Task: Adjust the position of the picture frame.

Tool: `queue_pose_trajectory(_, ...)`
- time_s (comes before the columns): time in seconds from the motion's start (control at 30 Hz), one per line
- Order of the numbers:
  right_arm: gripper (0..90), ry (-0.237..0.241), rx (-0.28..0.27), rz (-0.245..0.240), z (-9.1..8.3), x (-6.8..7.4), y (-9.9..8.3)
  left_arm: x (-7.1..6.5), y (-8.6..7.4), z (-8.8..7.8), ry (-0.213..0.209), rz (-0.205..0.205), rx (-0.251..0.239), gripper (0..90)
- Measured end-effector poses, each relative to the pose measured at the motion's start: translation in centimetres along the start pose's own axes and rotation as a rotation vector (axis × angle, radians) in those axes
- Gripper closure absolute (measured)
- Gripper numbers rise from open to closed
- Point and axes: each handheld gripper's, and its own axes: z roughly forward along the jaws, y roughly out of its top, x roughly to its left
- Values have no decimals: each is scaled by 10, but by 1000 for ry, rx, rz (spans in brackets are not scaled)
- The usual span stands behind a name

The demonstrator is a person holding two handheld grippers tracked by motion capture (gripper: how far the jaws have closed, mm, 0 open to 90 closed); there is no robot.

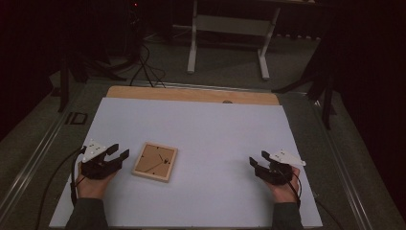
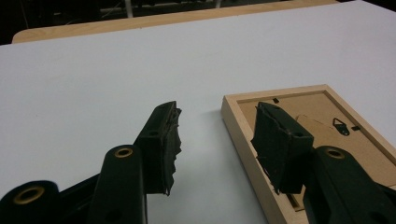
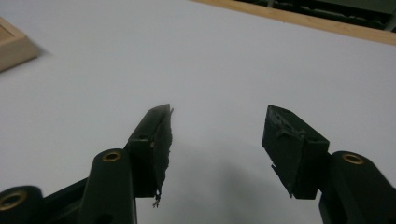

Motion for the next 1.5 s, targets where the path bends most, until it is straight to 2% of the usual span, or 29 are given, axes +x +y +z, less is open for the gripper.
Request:
queue_pose_trajectory(0.4, 411, 5, -28, -20, -3, 5, 3, 0, -2, 3, -6, 19, 7, 523)
queue_pose_trajectory(0.63, 414, -2, -36, -36, -3, 8, 3, -2, -5, 11, -31, 31, 32, 567)
queue_pose_trajectory(0.7, 423, -5, -36, -40, -3, 8, 2, -3, -6, 12, -32, 34, 34, 592)
queue_pose_trajectory(0.8, 424, -6, -32, -43, -3, 8, 2, -2, -9, 17, -83, -1, 47, 626)
queue_pose_trajectory(0.83, 424, -4, -31, -41, -2, 9, 2, -2, -9, 18, -88, -3, 53, 644)
queue_pose_trajectory(0.97, 433, 0, -32, -36, -2, 9, 1, -6, -12, 23, -102, 11, 73, 719)
queue_pose_trajectory(1.03, 433, 1, -36, -36, -3, 9, 1, -7, -13, 24, -94, 15, 75, 750)
queue_pose_trajectory(1.23, 433, -1, -37, -33, -3, 8, 1, -3, -18, 27, -103, -15, 96, 885)
queue_pose_trajectory(1.5, 433, -5, -39, -32, -5, 8, 0, -7, -20, 31, -113, 2, 133, 894)
